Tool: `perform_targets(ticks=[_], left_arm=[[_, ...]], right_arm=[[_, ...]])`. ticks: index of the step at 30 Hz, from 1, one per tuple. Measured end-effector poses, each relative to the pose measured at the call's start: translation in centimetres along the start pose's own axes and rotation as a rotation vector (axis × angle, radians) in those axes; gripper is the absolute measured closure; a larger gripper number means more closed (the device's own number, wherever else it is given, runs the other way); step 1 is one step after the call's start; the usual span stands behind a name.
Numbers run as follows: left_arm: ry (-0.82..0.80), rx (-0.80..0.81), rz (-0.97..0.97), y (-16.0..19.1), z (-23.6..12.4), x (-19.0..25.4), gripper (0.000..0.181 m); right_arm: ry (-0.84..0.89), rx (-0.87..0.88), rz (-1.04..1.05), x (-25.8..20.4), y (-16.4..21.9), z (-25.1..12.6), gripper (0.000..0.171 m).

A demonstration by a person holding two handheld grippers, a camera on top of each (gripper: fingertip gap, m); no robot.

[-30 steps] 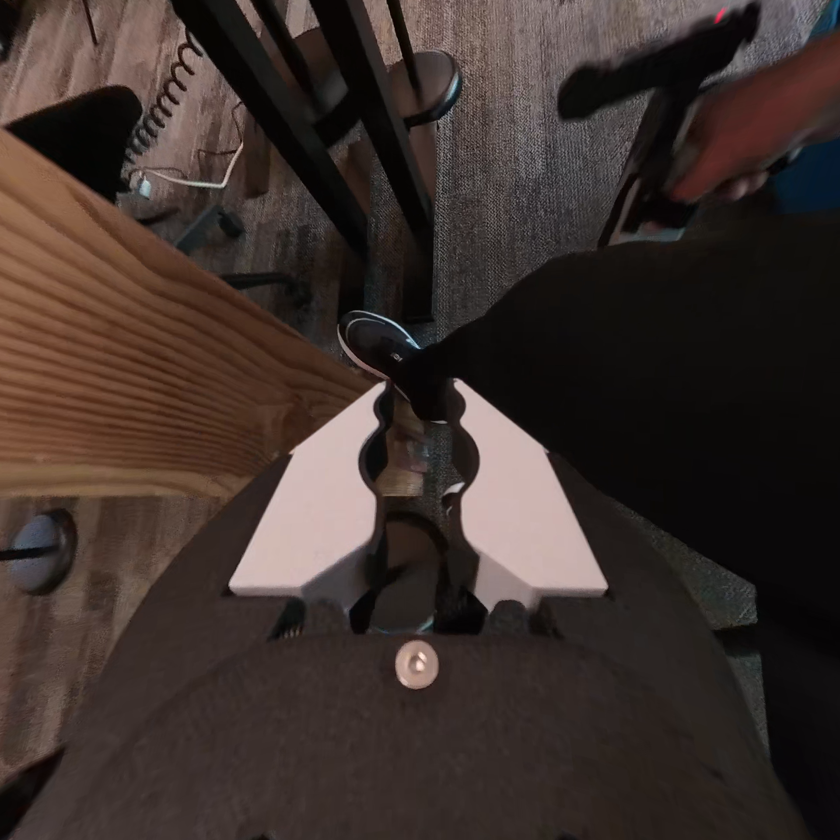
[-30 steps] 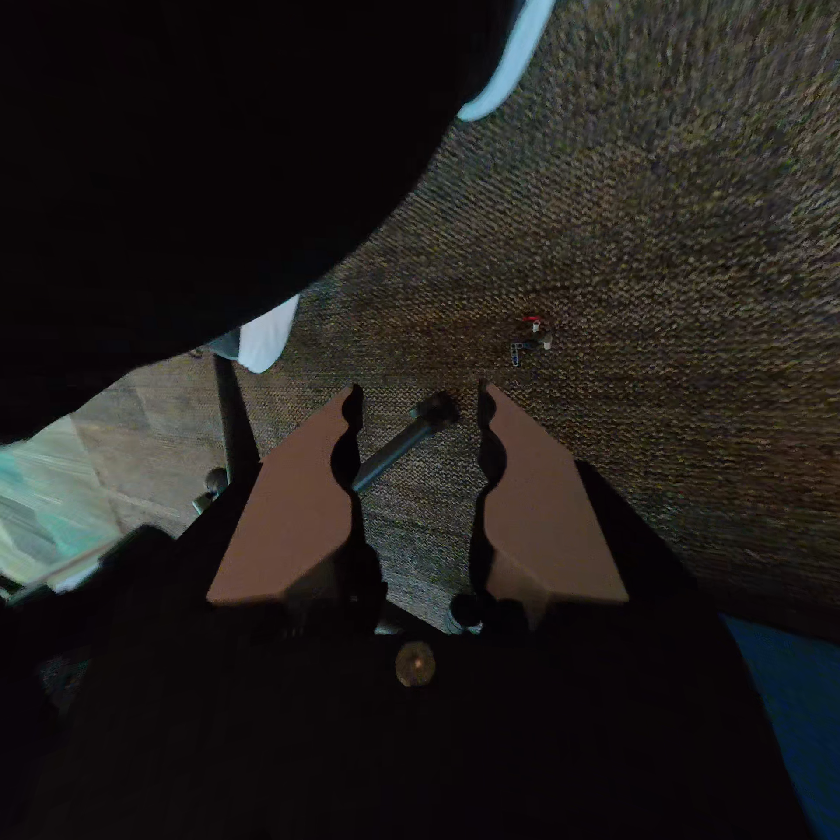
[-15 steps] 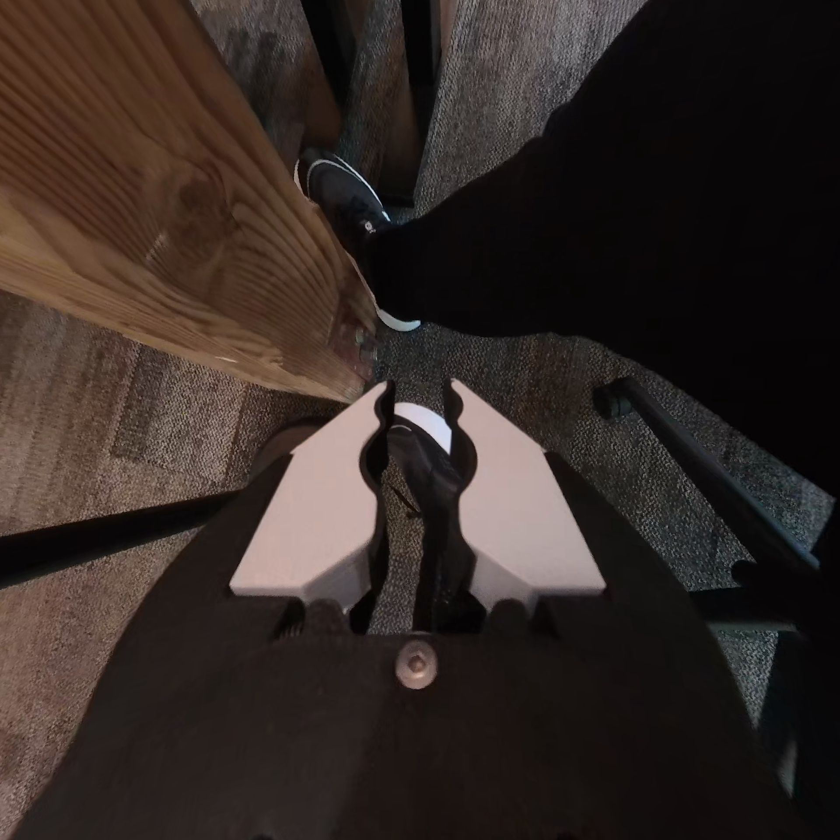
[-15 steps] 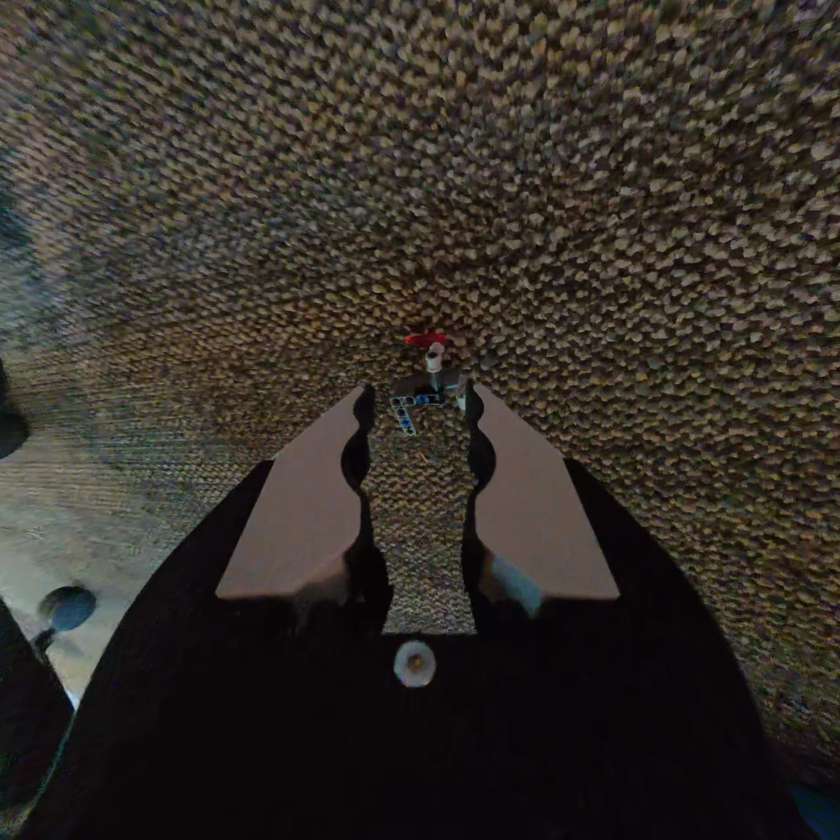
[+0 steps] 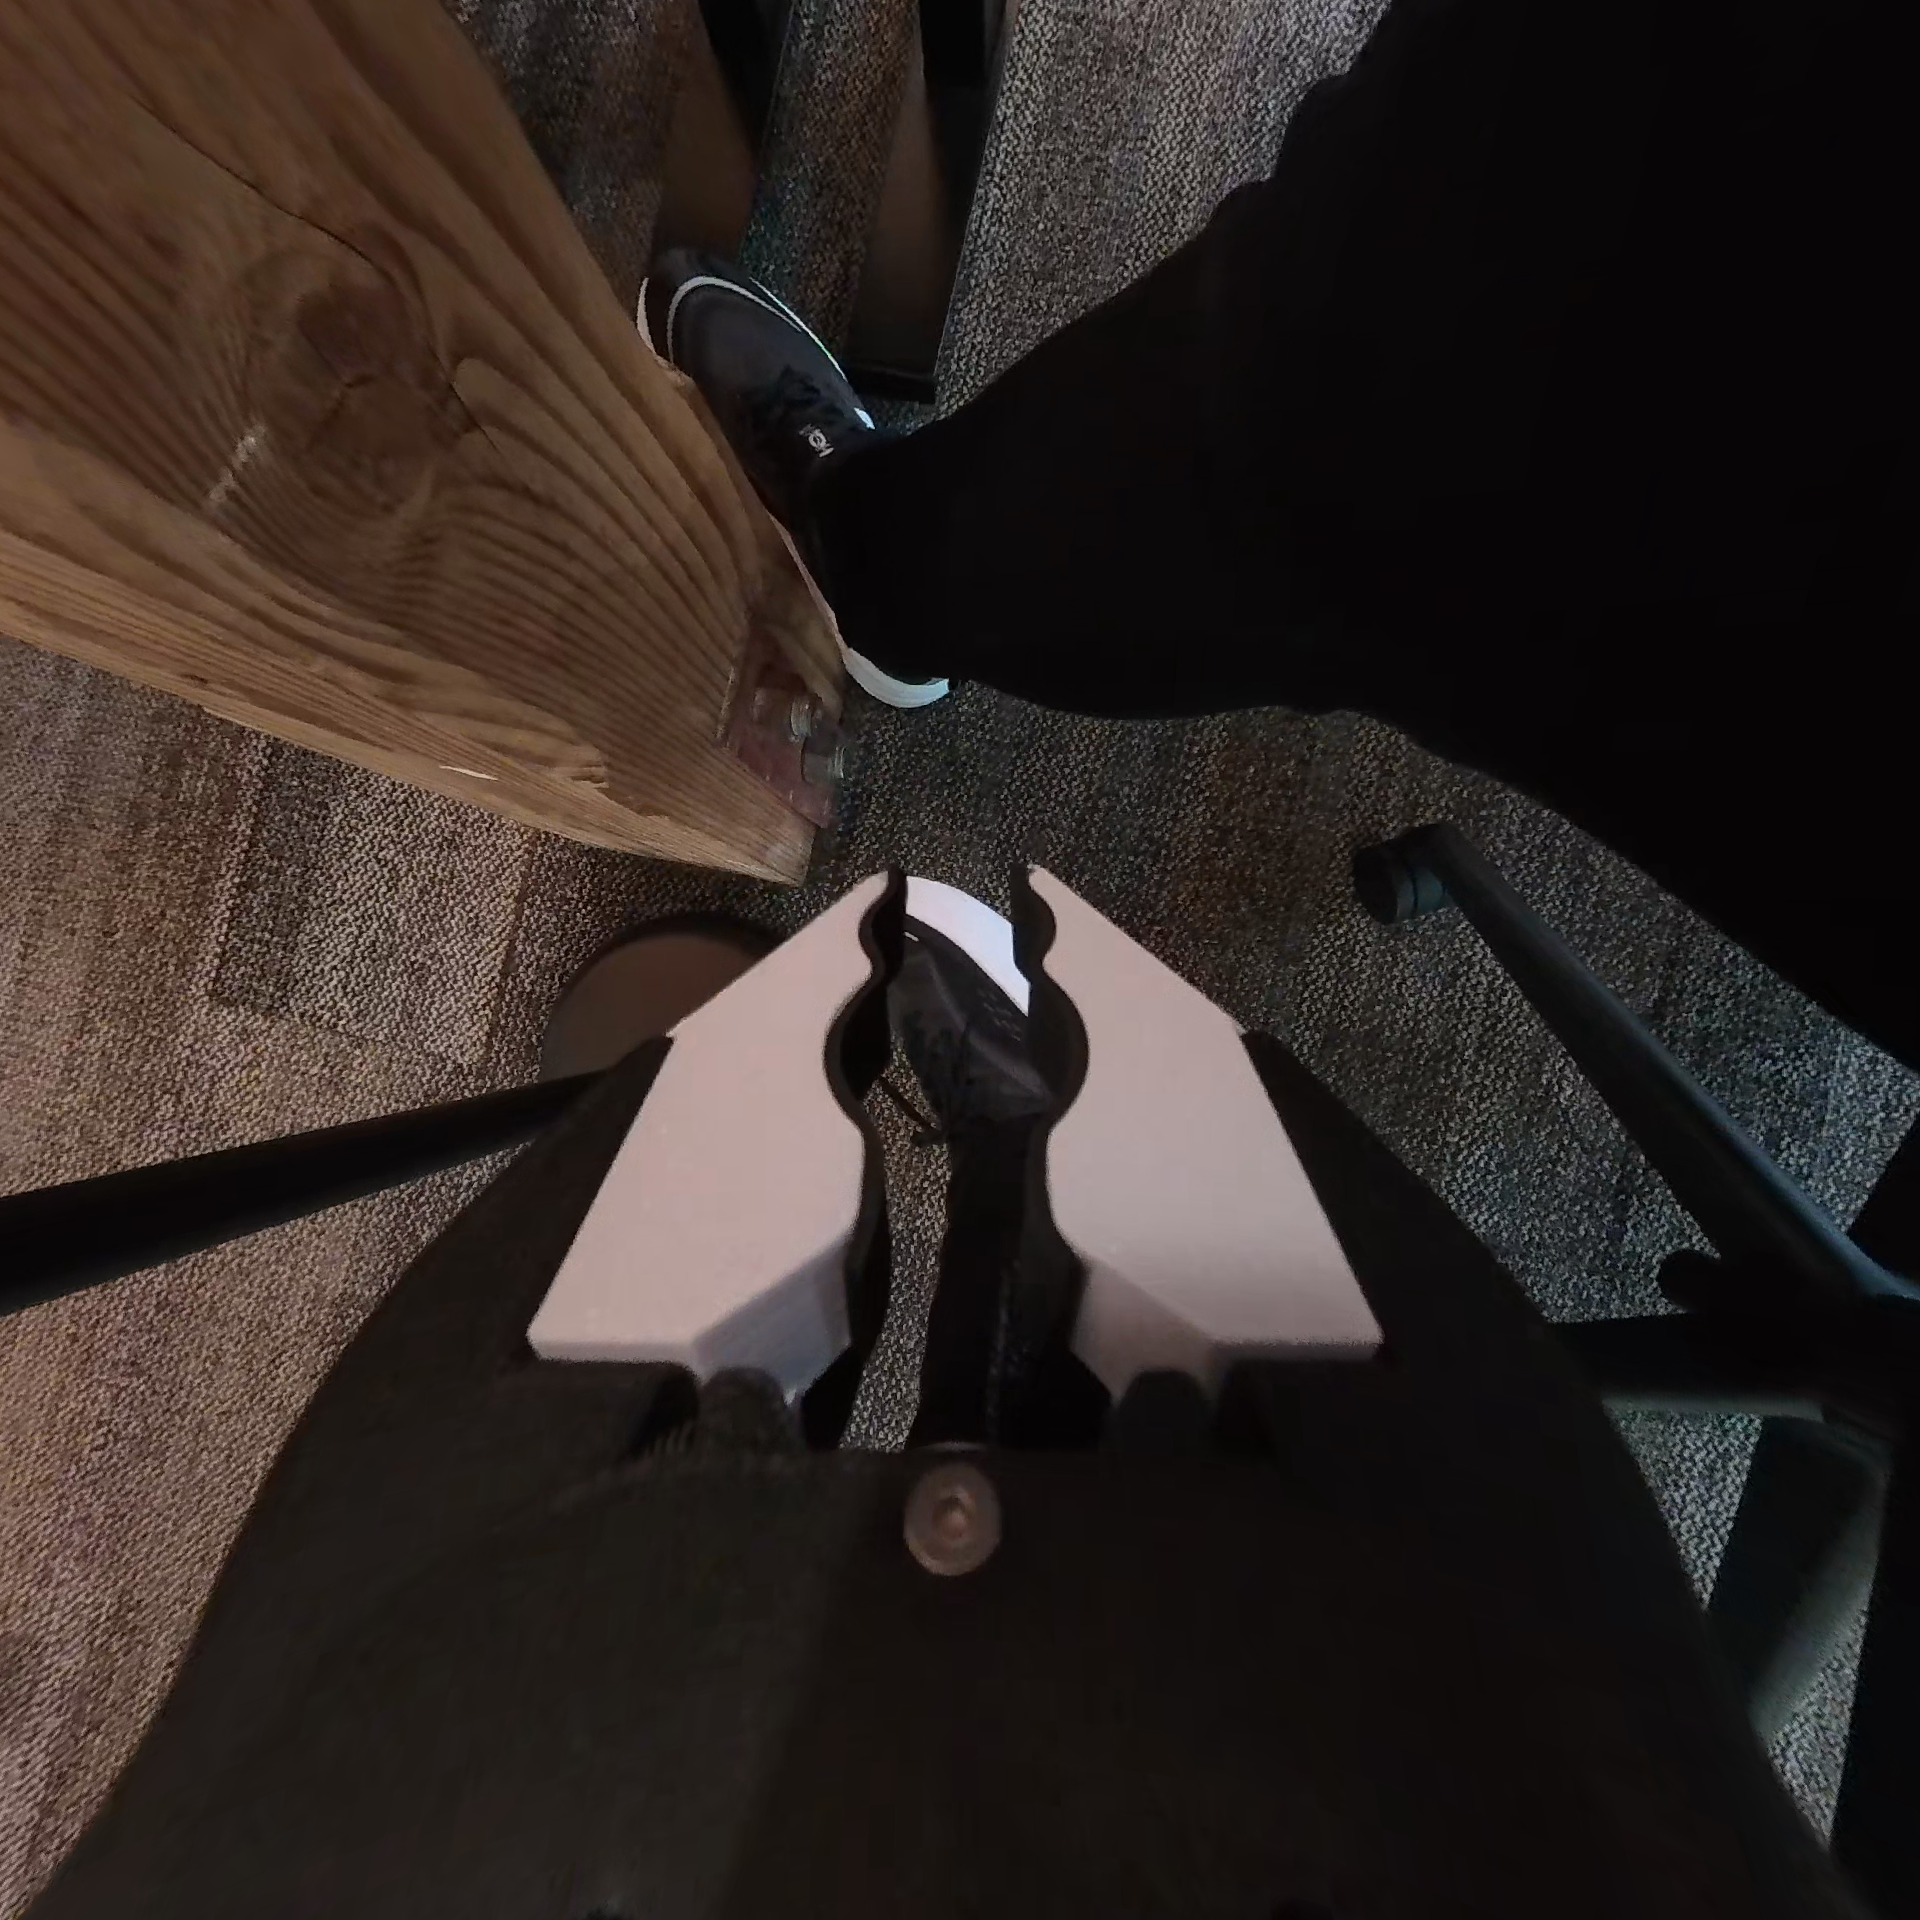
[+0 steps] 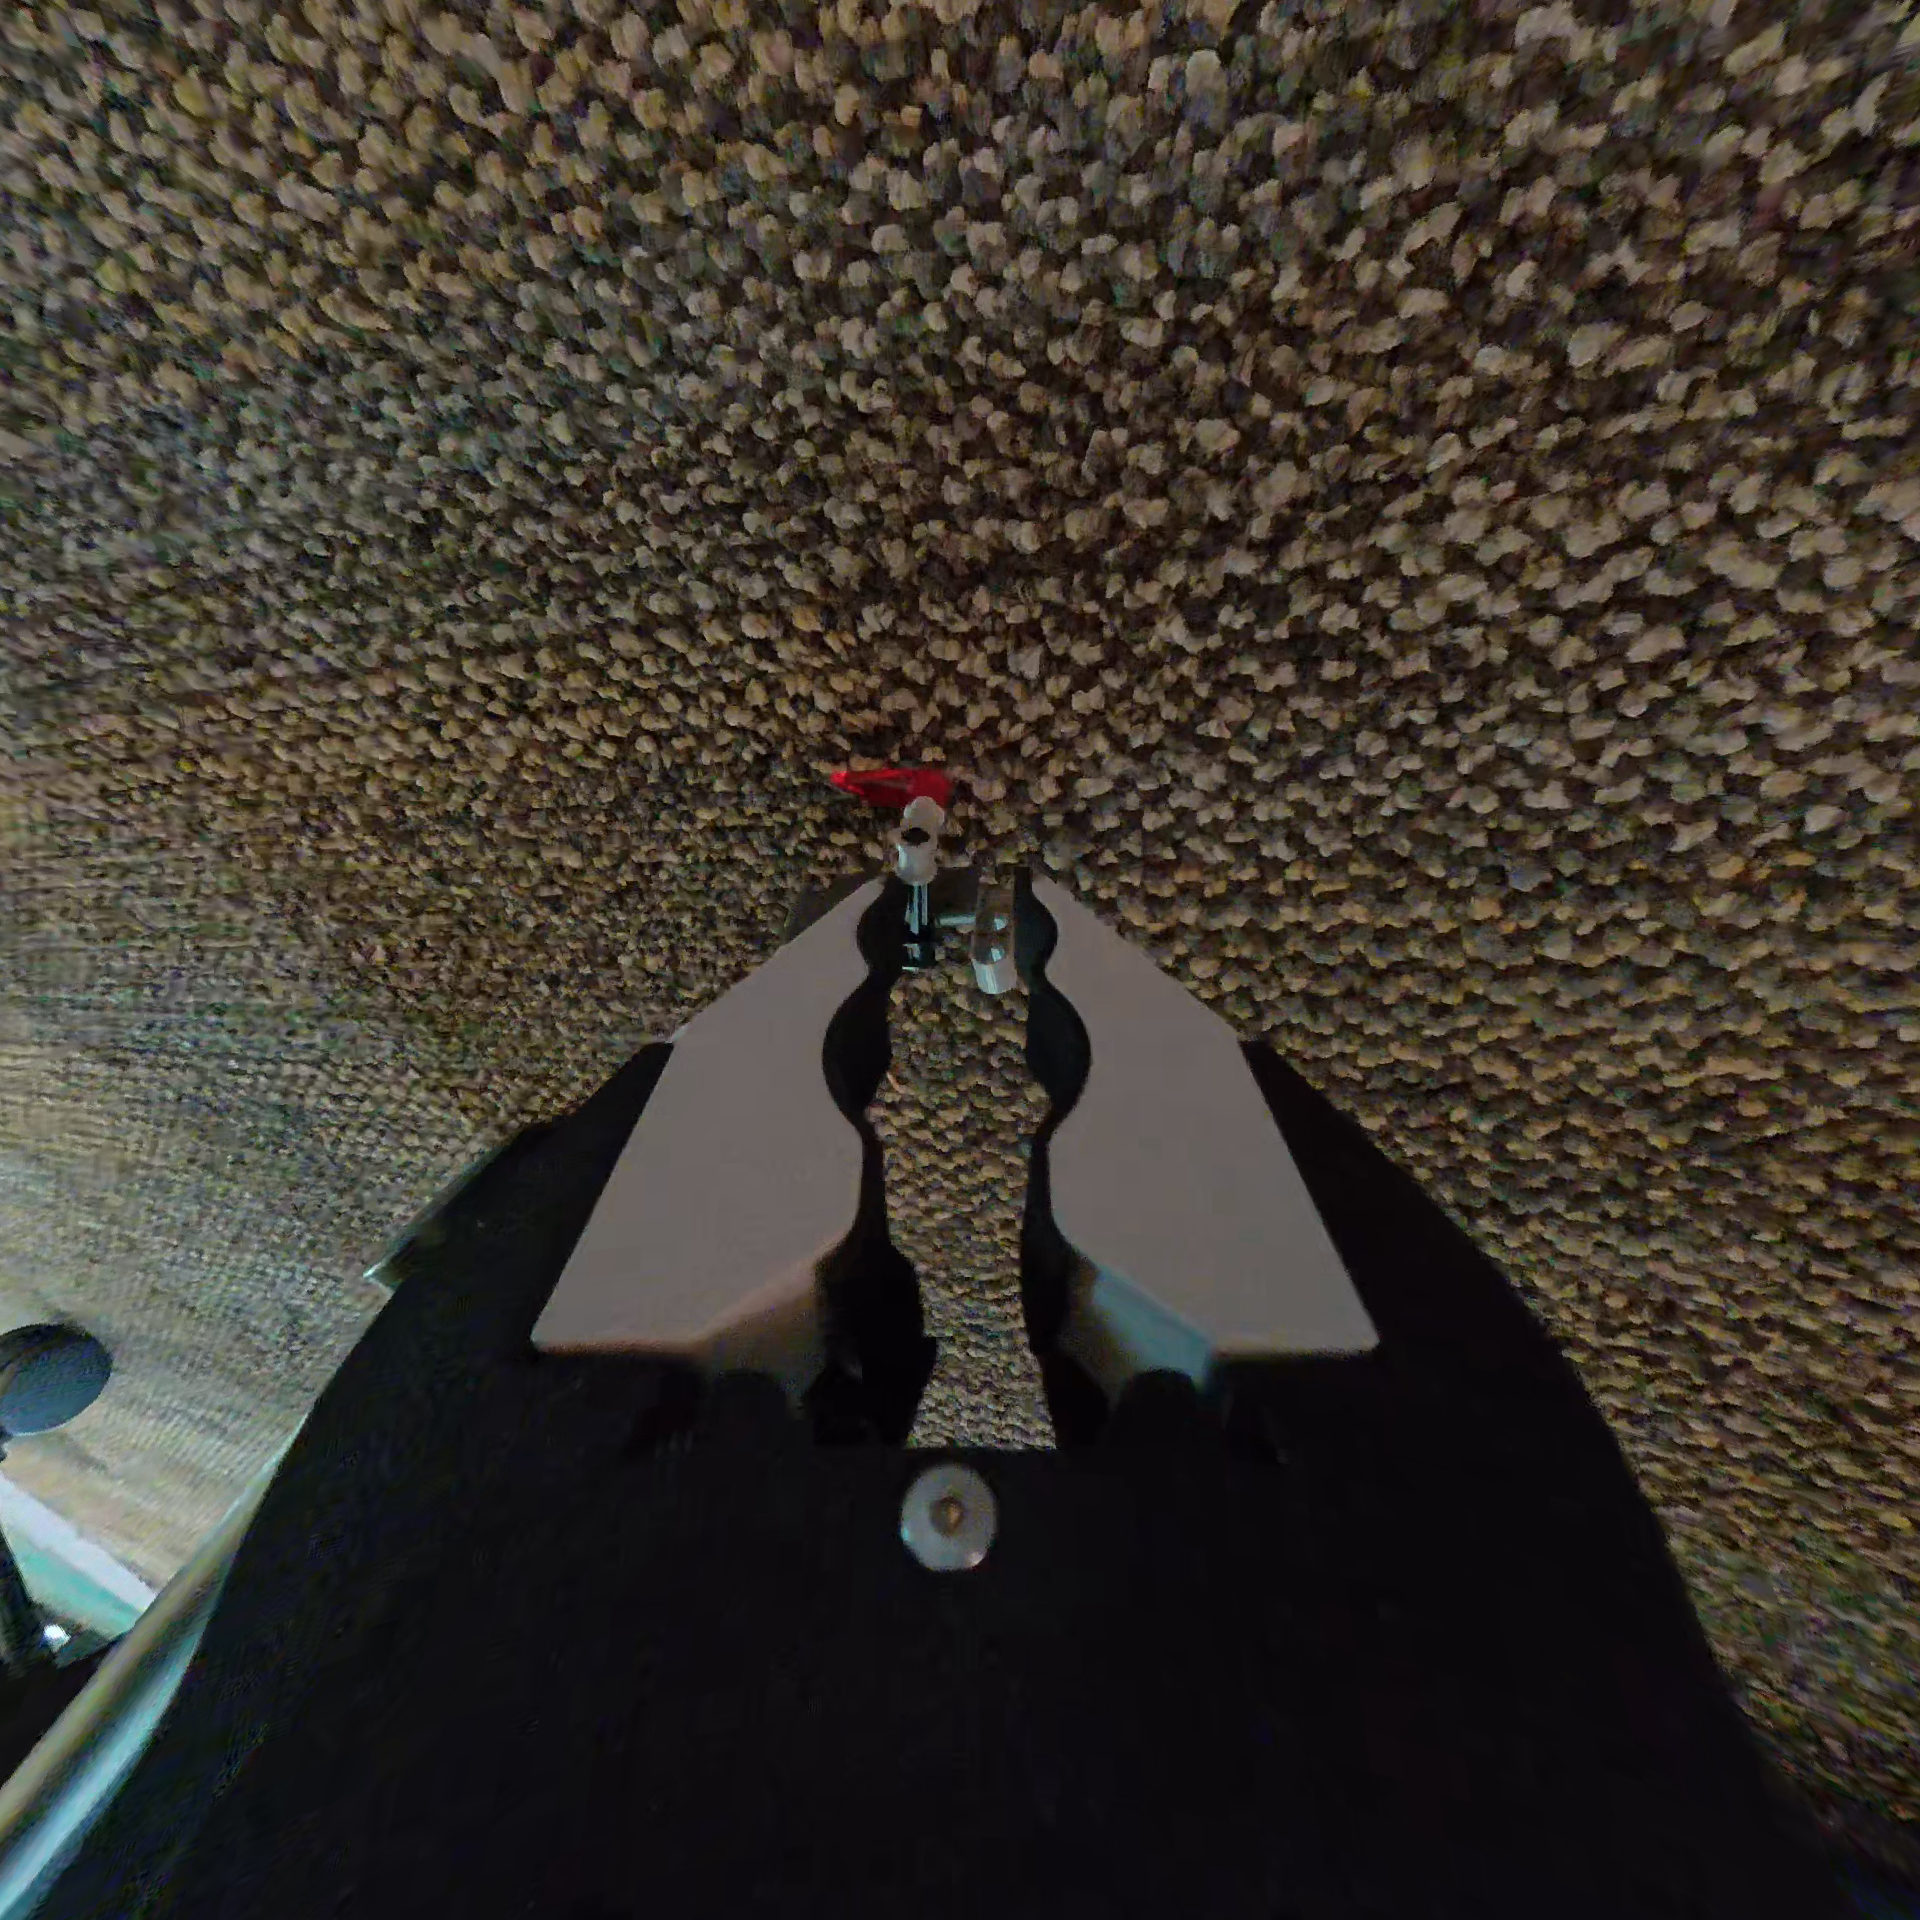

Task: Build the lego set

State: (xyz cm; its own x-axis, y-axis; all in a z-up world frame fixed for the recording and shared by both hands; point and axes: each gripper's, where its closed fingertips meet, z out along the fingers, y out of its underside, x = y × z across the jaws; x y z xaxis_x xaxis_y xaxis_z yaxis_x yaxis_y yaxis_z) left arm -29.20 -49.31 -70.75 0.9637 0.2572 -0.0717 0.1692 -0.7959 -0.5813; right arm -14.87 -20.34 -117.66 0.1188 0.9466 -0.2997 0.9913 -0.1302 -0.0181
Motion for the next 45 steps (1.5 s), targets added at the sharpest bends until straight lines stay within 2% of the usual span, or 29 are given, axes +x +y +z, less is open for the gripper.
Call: perform_targets(ticks=[4,5,6,7,11,17,26,33,38,45], left_arm=[[-0.001,0.009,-0.006,-0.4,0.1,-0.2,0.163],[-0.001,0.018,-0.012,-0.7,0.1,-0.3,0.163],[-0.002,0.028,-0.015,-1.1,0.0,-0.5,0.163],[-0.006,0.039,-0.015,-1.6,-0.1,-0.6,0.163],[-0.02,0.1,-0.003,-4.3,-0.8,-0.9,0.163],[-0.034,0.144,0.056,-6.9,-1.9,-0.4,0.163],[-0.057,0.303,0.061,-13.3,-4.6,-0.7,0.163],[-0.104,0.426,0.094,-17.7,-8.1,0.3,0.163],[-0.143,0.536,0.128,-21.8,-11.8,1.0,0.163],[-0.121,0.715,0.218,-29.3,-19.3,5.0,0.157]], right_arm=[[-0.043,0.1,0.011,-0.8,-1.5,-2.6,0.155],[-0.049,0.145,0.0,-1.3,-2.4,-4.0,0.155],[-0.038,0.178,-0.023,-1.6,-3.2,-5.5,0.167],[-0.016,0.217,-0.044,-2.0,-4.2,-7.4,0.169],[0.016,0.379,-0.106,-4.1,-8.4,-15.3,0.169],[0.044,0.495,-0.182,-5.5,-10.8,-22.0,0.17],[0.158,0.655,-0.502,-15.1,-16.3,-33.9,0.17],[0.203,0.802,-0.617,-20.3,-20.8,-42.2,0.17],[0.195,0.868,-0.68,-23.5,-20.2,-47.6,0.169],[0.156,0.954,-0.748,-27.4,-14.7,-55.4,0.17]])
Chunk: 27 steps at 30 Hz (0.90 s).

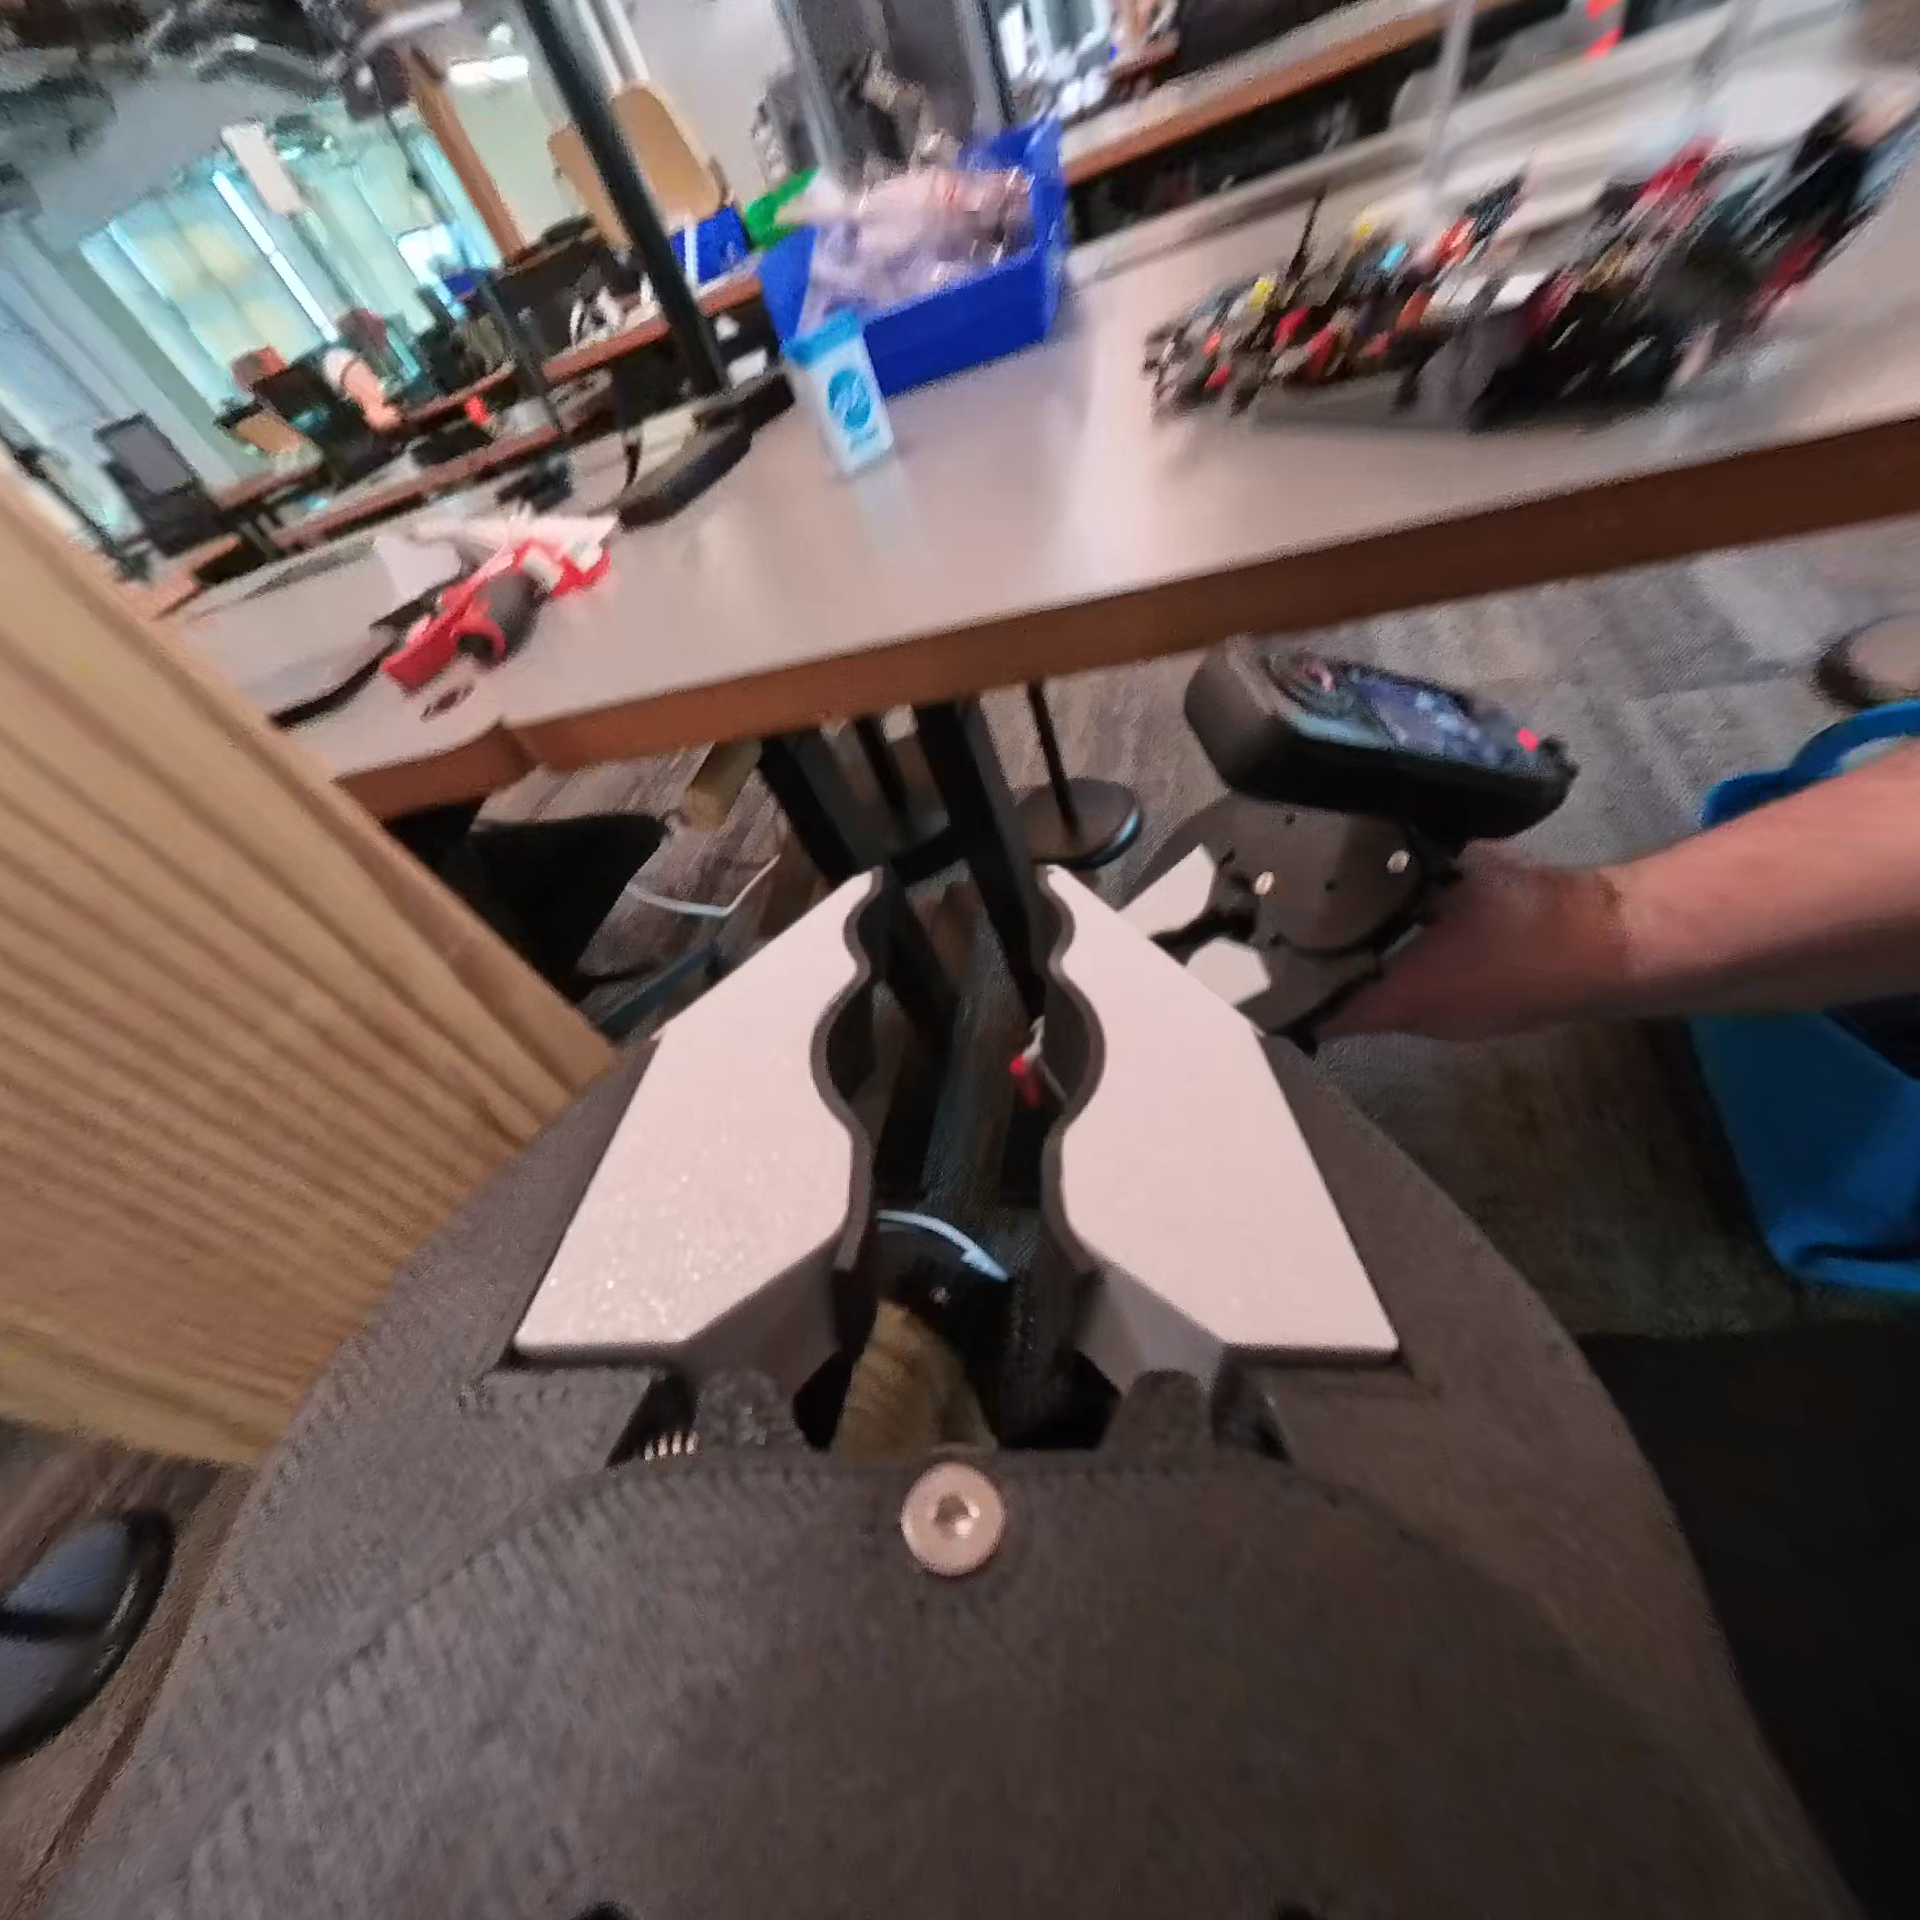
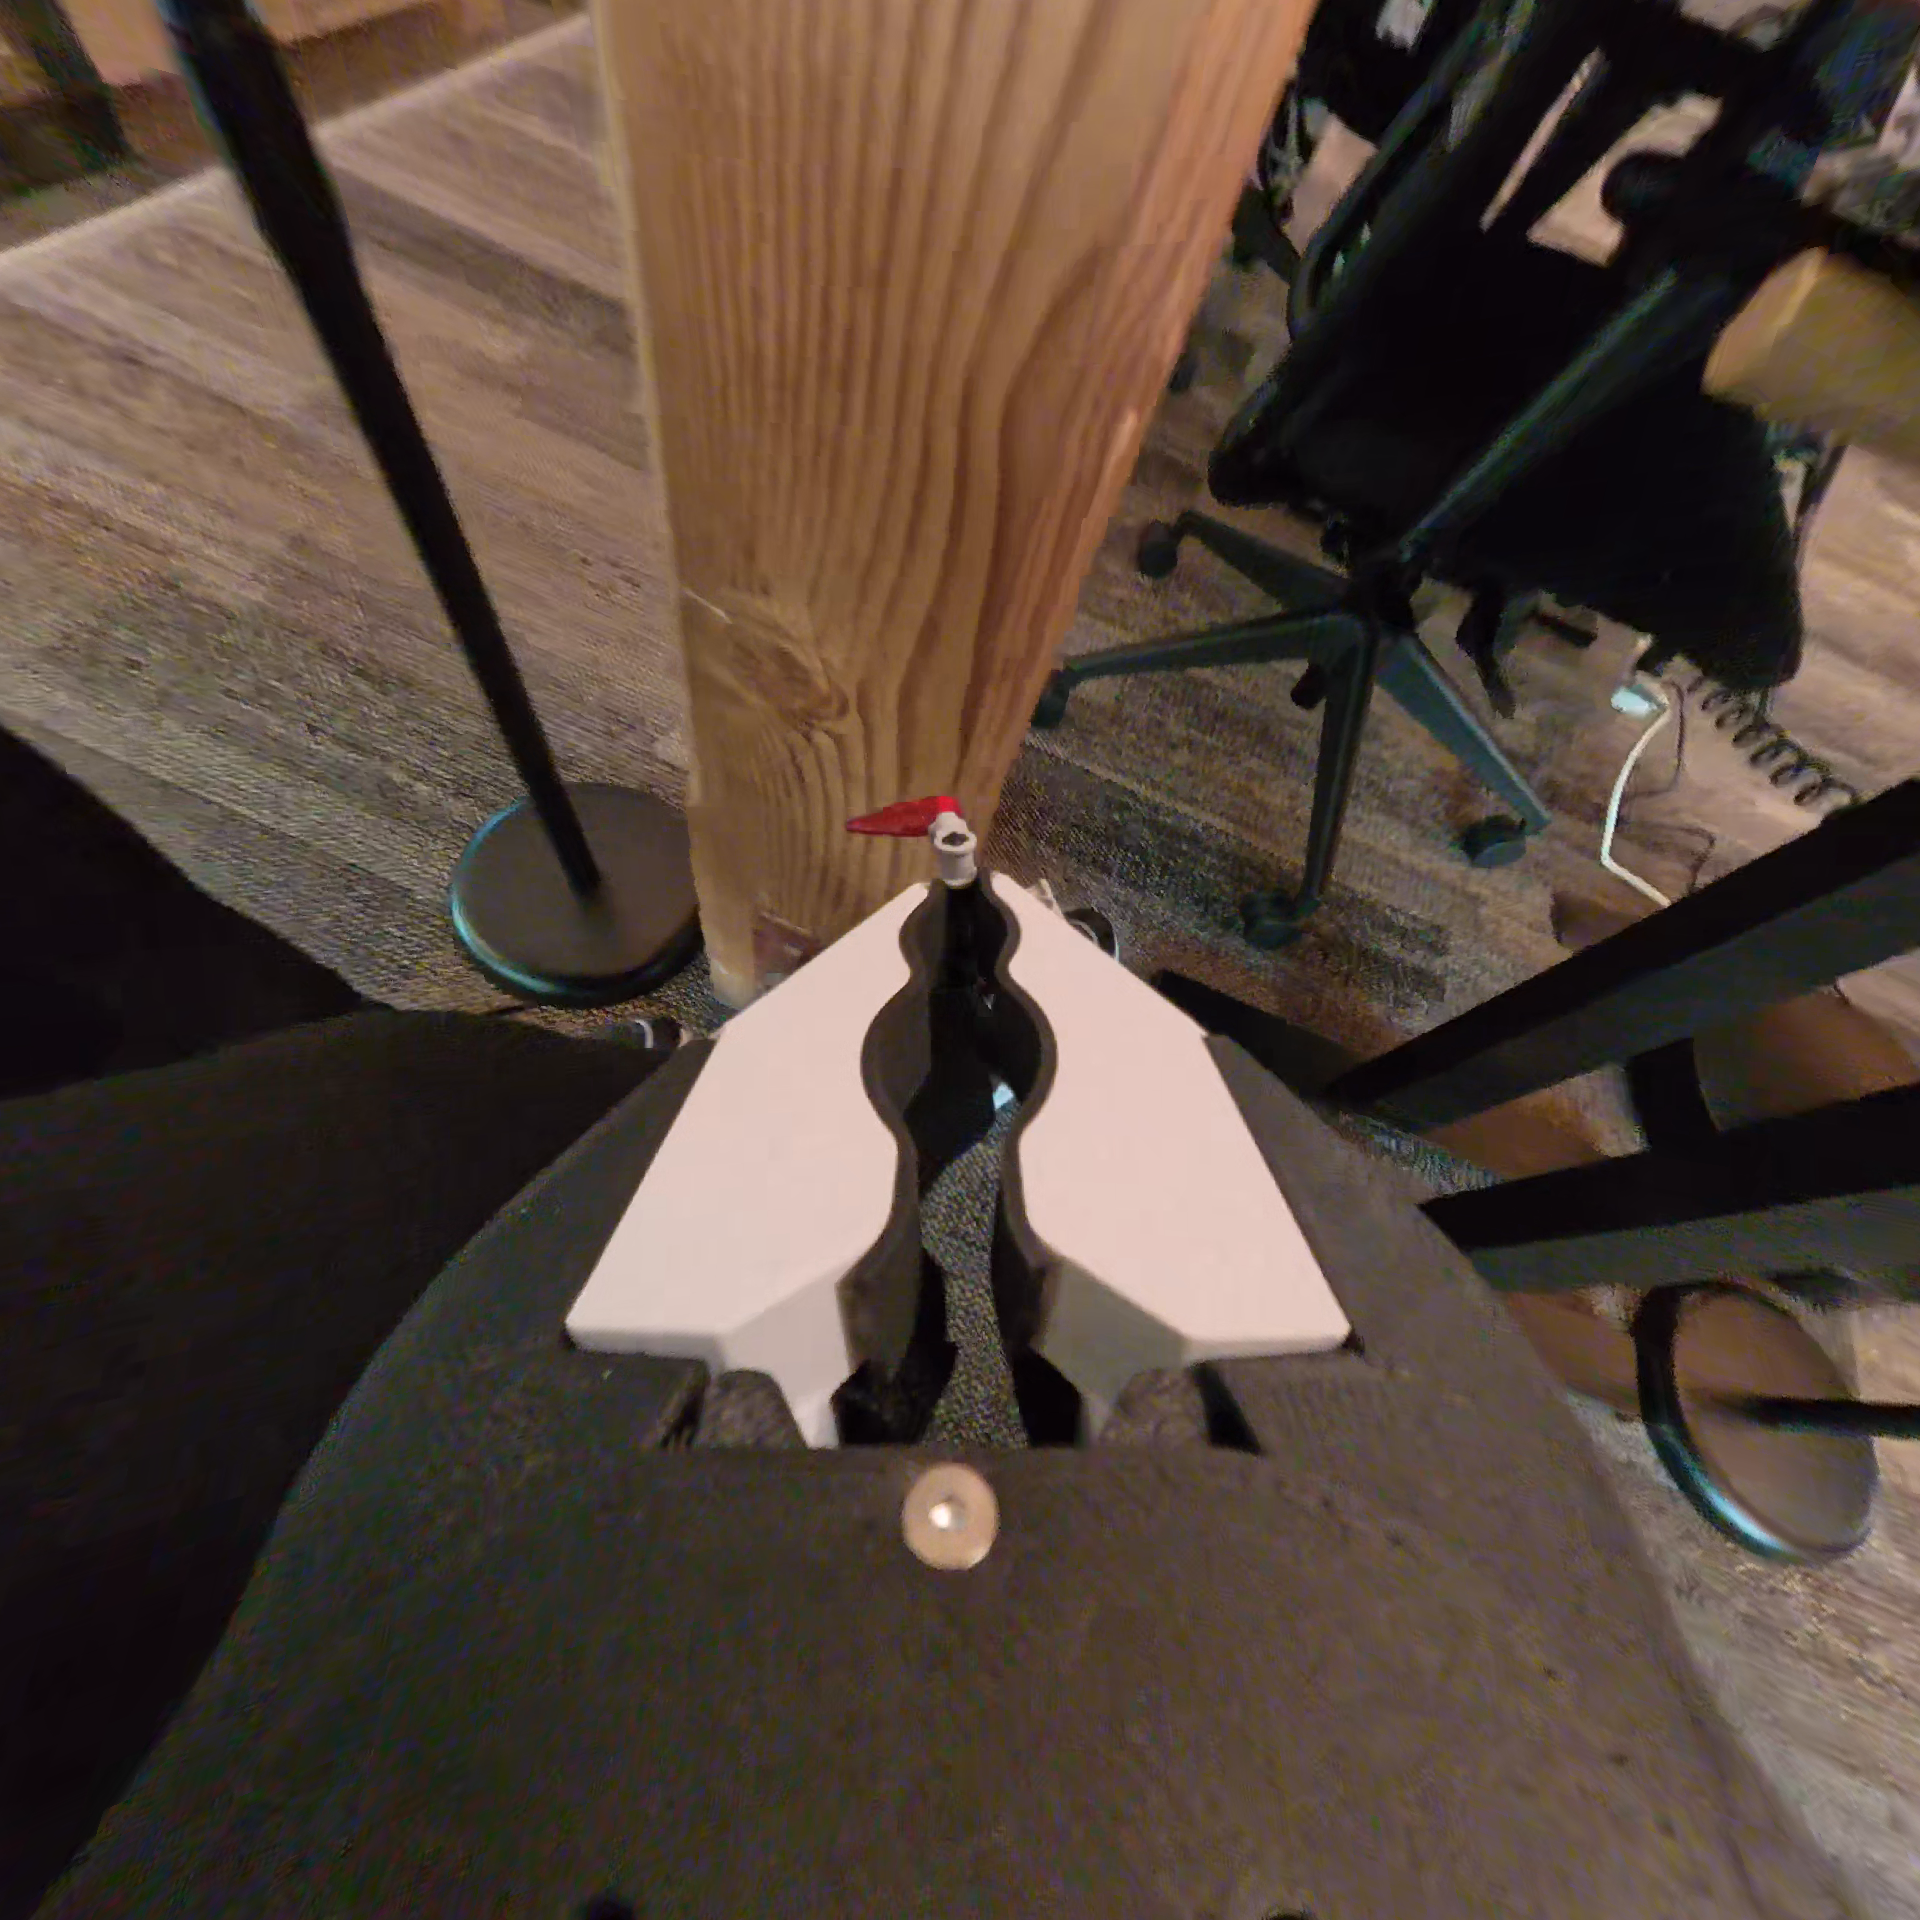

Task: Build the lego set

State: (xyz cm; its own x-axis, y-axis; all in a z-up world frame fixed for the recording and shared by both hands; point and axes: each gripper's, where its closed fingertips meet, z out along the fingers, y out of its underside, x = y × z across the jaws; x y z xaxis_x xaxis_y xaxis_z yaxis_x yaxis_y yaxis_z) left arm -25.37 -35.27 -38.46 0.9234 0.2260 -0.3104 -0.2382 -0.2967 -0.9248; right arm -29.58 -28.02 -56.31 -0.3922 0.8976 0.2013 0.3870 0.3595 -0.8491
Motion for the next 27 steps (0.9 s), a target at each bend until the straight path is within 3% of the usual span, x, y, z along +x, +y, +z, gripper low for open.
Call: perform_targets(ticks=[3,8,11,18,27], left_arm=[[0.084,0.058,-0.037,-4.8,-0.7,1.7,0.146],[0.077,0.193,0.041,-12.6,-3.1,3.2,0.144],[0.064,0.245,0.051,-15.3,-4.4,4.1,0.149],[0.185,0.255,-0.095,-16.9,-3.8,7.4,0.151],[0.562,0.073,-0.324,-14.8,6.4,16.3,0.147]], right_arm=[[-0.003,0.033,-0.05,-0.9,-2.4,-3.3,0.17],[-0.031,0.108,-0.091,-2.5,-6.9,-10.4,0.17],[-0.053,0.148,-0.083,-3.7,-9.1,-15.5,0.17],[-0.071,0.257,0.031,-2.5,-10.8,-28.4,0.169],[0.083,0.409,0.249,7.2,-8.6,-41.8,0.169]])
